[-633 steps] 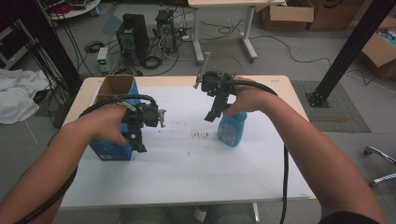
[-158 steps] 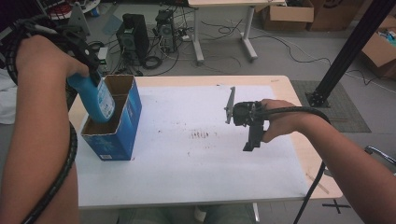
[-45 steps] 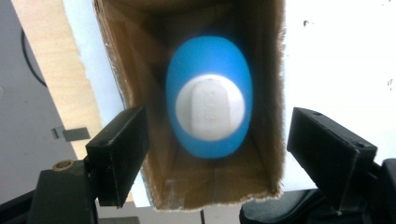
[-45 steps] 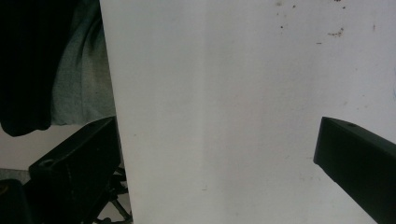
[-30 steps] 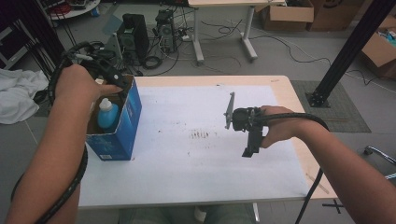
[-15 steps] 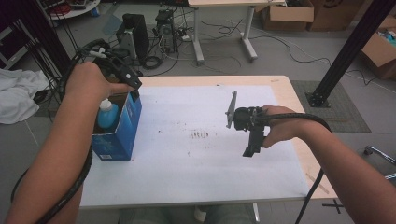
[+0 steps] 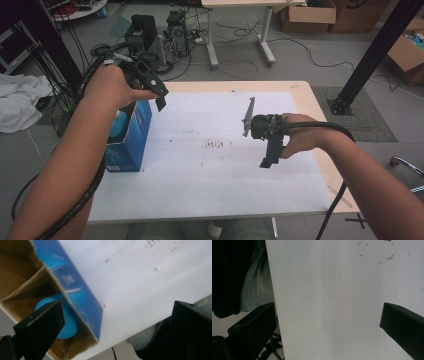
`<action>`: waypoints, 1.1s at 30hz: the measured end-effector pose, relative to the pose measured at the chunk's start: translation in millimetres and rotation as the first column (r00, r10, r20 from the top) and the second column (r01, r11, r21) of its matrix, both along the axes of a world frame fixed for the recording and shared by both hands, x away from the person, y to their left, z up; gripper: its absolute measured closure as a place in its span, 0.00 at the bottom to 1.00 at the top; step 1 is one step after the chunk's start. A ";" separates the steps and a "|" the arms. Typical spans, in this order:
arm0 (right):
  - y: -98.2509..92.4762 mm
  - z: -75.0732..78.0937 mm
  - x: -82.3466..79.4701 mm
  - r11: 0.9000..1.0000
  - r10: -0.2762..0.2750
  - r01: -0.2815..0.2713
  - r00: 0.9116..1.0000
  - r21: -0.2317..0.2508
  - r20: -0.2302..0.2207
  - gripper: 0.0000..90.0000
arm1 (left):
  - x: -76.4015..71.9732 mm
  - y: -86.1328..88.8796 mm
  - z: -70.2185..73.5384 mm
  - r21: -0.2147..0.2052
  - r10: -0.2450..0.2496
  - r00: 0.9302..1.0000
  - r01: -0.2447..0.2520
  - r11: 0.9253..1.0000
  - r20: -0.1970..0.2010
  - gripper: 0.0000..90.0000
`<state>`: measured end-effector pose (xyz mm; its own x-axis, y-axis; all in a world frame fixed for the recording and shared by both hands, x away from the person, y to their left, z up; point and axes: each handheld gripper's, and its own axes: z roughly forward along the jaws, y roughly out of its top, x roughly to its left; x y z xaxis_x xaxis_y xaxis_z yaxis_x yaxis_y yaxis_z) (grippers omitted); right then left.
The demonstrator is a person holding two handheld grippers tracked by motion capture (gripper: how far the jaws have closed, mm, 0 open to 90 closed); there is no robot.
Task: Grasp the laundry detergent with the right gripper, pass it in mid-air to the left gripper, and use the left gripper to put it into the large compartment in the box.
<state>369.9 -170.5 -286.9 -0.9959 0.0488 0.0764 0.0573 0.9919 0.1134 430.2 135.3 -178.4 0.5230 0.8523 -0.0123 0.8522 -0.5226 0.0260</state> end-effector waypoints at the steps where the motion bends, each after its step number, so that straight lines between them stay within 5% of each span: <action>1: -0.4 1.2 0.5 1.000 -0.001 0.001 1.000 -0.003 0.002 0.01 | -1.2 -3.6 -0.6 -0.004 -0.025 1.000 0.025 1.000 0.005 0.00; 6: -1.8 5.7 2.1 1.000 -0.012 0.012 1.000 -0.006 0.008 0.01 | -7.3 -19.5 -7.0 -0.010 -0.140 0.989 0.140 0.990 -0.036 0.00; 9: -2.0 8.0 1.8 1.000 -0.015 0.015 1.000 -0.003 0.012 0.01 | -14.4 -30.1 -15.1 0.014 -0.238 0.968 0.240 0.971 -0.078 0.00; 14: -2.6 10.4 -0.1 1.000 -0.017 0.017 1.000 -0.003 0.021 0.01 | -27.2 -41.5 -19.3 -0.020 -0.353 0.931 0.352 0.936 -0.088 0.00; 17: -2.8 10.5 -1.2 1.000 -0.015 0.015 1.000 -0.003 0.023 0.01 | -36.9 -49.2 -22.0 -0.017 -0.424 0.901 0.424 0.905 -0.093 0.00; 19: -2.5 10.1 -2.6 1.000 -0.010 0.010 1.000 -0.014 0.022 0.01 | -45.5 -55.7 -24.1 0.000 -0.488 0.869 0.489 0.872 -0.080 0.00; 22: -2.7 10.4 -3.8 1.000 -0.005 0.006 1.000 -0.019 0.027 0.01 | -54.6 -61.7 -25.6 0.001 -0.550 0.832 0.551 0.834 -0.070 0.00; 27: -6.8 14.9 -2.5 1.000 -0.011 0.012 0.999 -0.012 0.031 0.01 | -66.3 -70.6 -28.8 -0.012 -0.643 0.761 0.645 0.764 -0.081 0.00; 31: -9.3 17.2 -0.1 1.000 -0.015 0.015 0.999 -0.013 0.037 0.01 | -69.4 -74.3 -29.1 -0.006 -0.686 0.725 0.687 0.726 -0.056 0.00; 33: -9.5 17.8 -0.6 1.000 -0.018 0.018 0.999 -0.020 0.035 0.01 | -69.1 -74.8 -28.6 -0.017 -0.698 0.714 0.698 0.715 -0.048 0.00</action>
<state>369.3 -180.0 -269.1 -0.9969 0.0679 0.0402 0.0715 0.9928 0.0957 361.1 60.5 -207.0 0.9682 0.2449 -0.0520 0.2449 -0.9695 -0.0064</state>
